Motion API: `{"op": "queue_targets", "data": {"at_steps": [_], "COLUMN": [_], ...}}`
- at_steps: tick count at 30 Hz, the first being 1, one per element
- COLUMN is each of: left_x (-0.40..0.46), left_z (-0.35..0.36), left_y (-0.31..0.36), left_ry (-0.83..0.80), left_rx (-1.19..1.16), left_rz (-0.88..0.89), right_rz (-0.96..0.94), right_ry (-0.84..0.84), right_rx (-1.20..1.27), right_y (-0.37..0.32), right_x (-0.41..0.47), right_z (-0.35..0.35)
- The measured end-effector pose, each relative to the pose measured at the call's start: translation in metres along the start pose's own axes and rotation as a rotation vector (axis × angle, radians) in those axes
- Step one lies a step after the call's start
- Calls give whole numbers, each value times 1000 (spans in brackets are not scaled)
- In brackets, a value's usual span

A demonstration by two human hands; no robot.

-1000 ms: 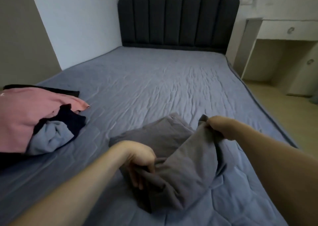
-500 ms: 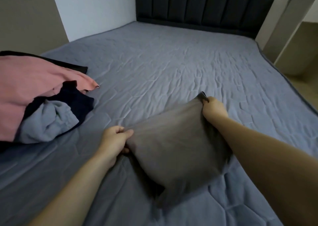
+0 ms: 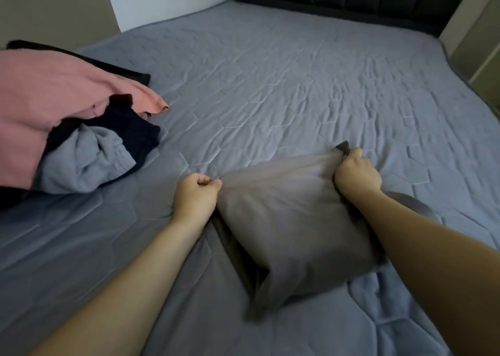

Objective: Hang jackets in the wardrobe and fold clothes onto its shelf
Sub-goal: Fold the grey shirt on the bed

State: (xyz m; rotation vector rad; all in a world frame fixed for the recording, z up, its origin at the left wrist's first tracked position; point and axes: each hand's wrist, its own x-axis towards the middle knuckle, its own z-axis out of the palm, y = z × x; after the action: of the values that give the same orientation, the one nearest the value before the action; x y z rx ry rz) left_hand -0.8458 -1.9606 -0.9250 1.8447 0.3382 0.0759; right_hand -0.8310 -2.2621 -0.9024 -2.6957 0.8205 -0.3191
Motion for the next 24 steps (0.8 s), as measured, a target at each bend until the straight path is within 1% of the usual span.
{"op": "queue_targets", "data": {"at_steps": [3, 4, 5, 6, 7, 8, 9, 11, 12, 14, 19, 21, 23, 24], "left_x": [-16, -23, -33, -45, -60, -78, -99, -135, -146, -157, -168, -172, -174, -175], "left_z": [-6, -8, -11, -14, -18, -20, -23, -30, -32, -36, -35, -35, -34, -32], "left_y": [13, 20, 26, 33, 40, 45, 49, 54, 56, 60, 65, 66, 67, 67], "left_ry": [41, 81, 116, 117, 56, -72, -240, -529, -610, -659, -621, -618, -599, -582], "left_rx": [-71, -100, -144, -197, -241, -287, -316, -263, -218, -138, 18, 68, 78, 46], "left_rz": [-54, -92, -138, -195, -266, -356, -451, -584, -607, -599, -483, -468, -457, -447], "right_rz": [-7, -42, -110, -202, -293, -361, -399, -389, -363, -334, -331, -330, -329, -329], "right_ry": [4, 8, 16, 19, 8, -24, -78, -217, -276, -322, -274, -258, -247, -242], "right_rx": [-122, -166, -191, -206, -226, -256, -284, -290, -273, -246, -241, -245, -242, -239], "right_y": [-7, -8, -9, -9, -8, -6, -5, 0, 3, 8, 10, 11, 12, 12], "right_x": [-21, -31, -40, -47, -54, -60, -66, -75, -80, -89, -98, -99, -99, -99], "right_z": [-8, -12, -15, -18, -21, -24, -27, -27, -25, -21, -14, -12, -10, -10]}}
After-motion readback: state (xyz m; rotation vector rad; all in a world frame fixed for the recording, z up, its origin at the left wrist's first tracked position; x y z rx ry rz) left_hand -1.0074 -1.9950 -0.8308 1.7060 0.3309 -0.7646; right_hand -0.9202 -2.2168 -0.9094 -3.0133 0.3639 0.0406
